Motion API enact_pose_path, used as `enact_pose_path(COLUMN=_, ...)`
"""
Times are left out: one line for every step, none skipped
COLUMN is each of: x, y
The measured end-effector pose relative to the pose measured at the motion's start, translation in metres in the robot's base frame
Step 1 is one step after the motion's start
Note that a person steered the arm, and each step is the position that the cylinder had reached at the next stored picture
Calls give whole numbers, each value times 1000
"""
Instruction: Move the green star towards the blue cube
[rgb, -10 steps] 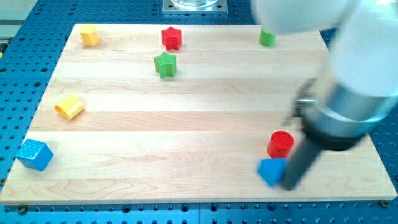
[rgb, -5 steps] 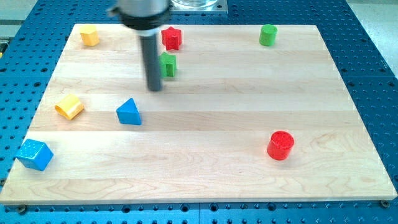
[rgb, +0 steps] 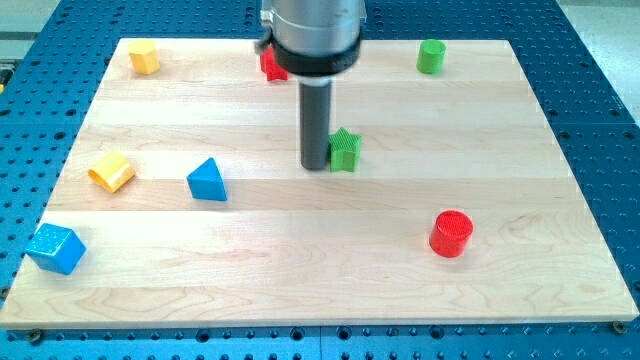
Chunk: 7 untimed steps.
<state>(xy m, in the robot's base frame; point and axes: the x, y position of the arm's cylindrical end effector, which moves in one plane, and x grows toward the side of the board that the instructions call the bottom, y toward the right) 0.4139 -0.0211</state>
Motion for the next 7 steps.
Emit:
enact_pose_path(x=-28, y=-12)
enact_pose_path(x=-33, y=62)
enact_pose_path(x=55, y=48)
enact_pose_path(x=122, y=28)
enact_pose_path(x=140, y=23)
enact_pose_path(x=165, y=-10)
enact_pose_path(x=145, y=-27)
